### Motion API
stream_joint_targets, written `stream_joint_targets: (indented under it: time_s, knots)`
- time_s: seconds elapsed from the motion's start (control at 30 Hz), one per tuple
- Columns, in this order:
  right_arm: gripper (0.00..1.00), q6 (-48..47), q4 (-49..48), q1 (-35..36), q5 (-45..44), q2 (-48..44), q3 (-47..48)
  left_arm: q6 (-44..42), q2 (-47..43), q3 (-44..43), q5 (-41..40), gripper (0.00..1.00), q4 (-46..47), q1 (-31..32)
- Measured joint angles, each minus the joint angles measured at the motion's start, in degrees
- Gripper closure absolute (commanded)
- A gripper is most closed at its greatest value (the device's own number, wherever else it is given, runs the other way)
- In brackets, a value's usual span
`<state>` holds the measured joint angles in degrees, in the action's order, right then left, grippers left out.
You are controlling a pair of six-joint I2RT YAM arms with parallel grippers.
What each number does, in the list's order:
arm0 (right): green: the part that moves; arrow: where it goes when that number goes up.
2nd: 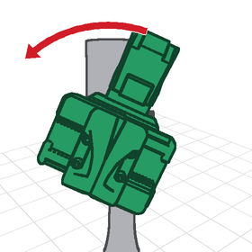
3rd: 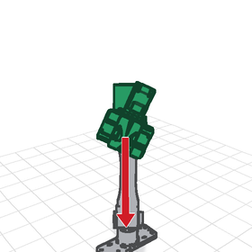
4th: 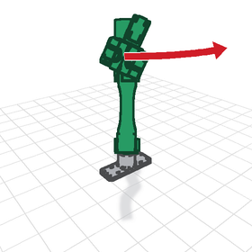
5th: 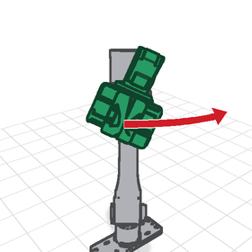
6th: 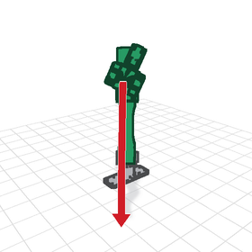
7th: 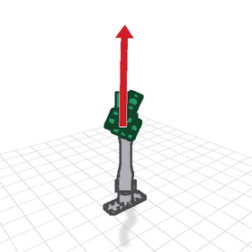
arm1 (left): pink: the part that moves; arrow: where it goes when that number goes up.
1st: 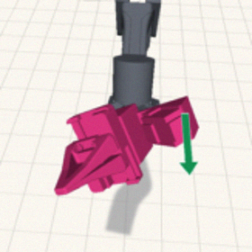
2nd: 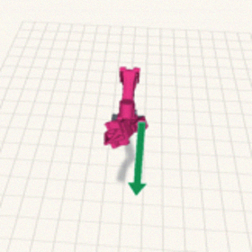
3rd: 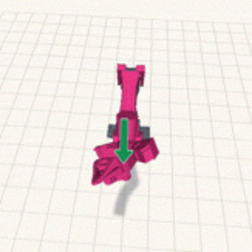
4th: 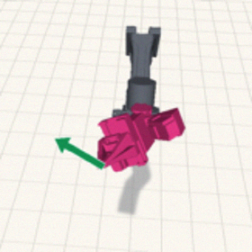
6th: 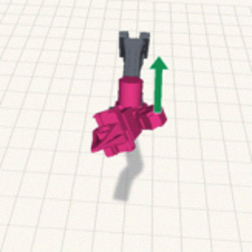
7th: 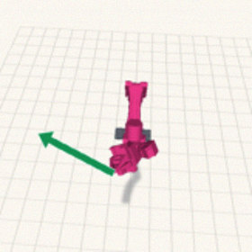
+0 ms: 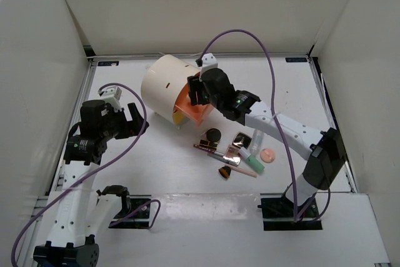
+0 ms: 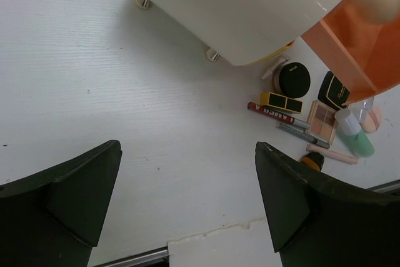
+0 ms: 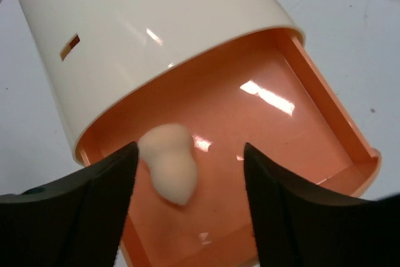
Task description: Organize the makeup
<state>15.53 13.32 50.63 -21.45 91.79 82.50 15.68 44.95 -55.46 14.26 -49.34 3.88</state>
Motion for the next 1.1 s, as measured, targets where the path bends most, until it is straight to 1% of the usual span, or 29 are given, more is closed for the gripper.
stream_joint_targets:
  time_s: [0.03, 0.1, 0.2, 0.3, 0.43, 0.57, 0.63, 0.73, 0.77, 0.8, 0.83, 0.87, 0.9, 1.03, 1.1]
  knots:
    - [0.19, 0.1, 0.3, 0.0, 0.5, 0.0, 0.1, -0.1, 0.0, 0.0, 0.0, 0.02, 0.0, 0.0]
    - [0.01, -0.4, 0.5, 0.0, 1.5, -0.1, 1.0, -0.2, 0.0, 0.0, -0.1, 0.02, 0.0, 0.0]
    - [0.01, -1.4, 1.0, 0.0, 3.8, -1.2, 2.1, -0.4, 0.1, 0.0, -0.2, 0.02, -0.2, 0.0]
    - [0.01, -2.7, 2.8, 1.3, 4.0, -4.6, 1.9, -0.7, 0.3, 0.0, -0.2, 0.02, -0.2, 0.0]
    - [0.01, -4.2, 5.4, 5.9, 3.8, -13.2, -0.6, -1.4, 1.2, 0.0, -0.1, 0.02, -0.2, 0.0]
    - [0.02, -2.1, 10.0, 9.6, 4.0, -23.3, -6.5, -1.7, 1.8, 0.0, 0.0, 0.02, -0.5, 0.0]
    - [0.03, 1.0, 13.8, 11.0, 3.5, -27.1, -11.0, -1.7, 1.8, 0.0, 0.2, 0.02, -0.8, 0.0]
    - [0.06, 8.0, 20.3, 14.2, 1.6, -28.4, -17.4, -1.7, 1.8, 0.0, 0.2, 0.02, -1.5, 0.0]
    - [0.11, 10.6, 21.4, 15.7, 0.7, -28.0, -19.7, -1.7, 1.8, 0.0, 0.2, 0.02, -1.7, 0.0]
    - [0.14, 14.8, 23.6, 17.0, -0.2, -27.4, -22.0, -1.7, 1.7, 0.0, 0.1, 0.02, -2.0, 0.0]
    - [0.17, 16.5, 24.7, 18.4, -0.5, -26.6, -24.3, -1.6, 1.6, 0.0, 0.1, 0.02, -2.3, 0.0]
    - [0.18, 20.0, 25.0, 19.6, -1.0, -26.1, -26.9, -1.6, 1.5, 0.0, 0.1, 0.02, -2.5, 0.0]
    - [0.22, 23.5, 25.5, 20.5, -1.2, -25.9, -29.9, -1.6, 1.3, 0.0, 0.2, 0.02, -2.9, 0.0]
    - [0.22, 33.5, 23.6, 21.2, -2.4, -25.9, -40.0, -1.2, 0.5, 0.0, 0.4, 0.02, -3.5, 0.0]
    - [0.22, 36.9, 22.1, 21.3, -3.1, -25.7, -43.3, -1.1, 0.3, 0.0, 0.7, 0.02, -3.9, 0.0]
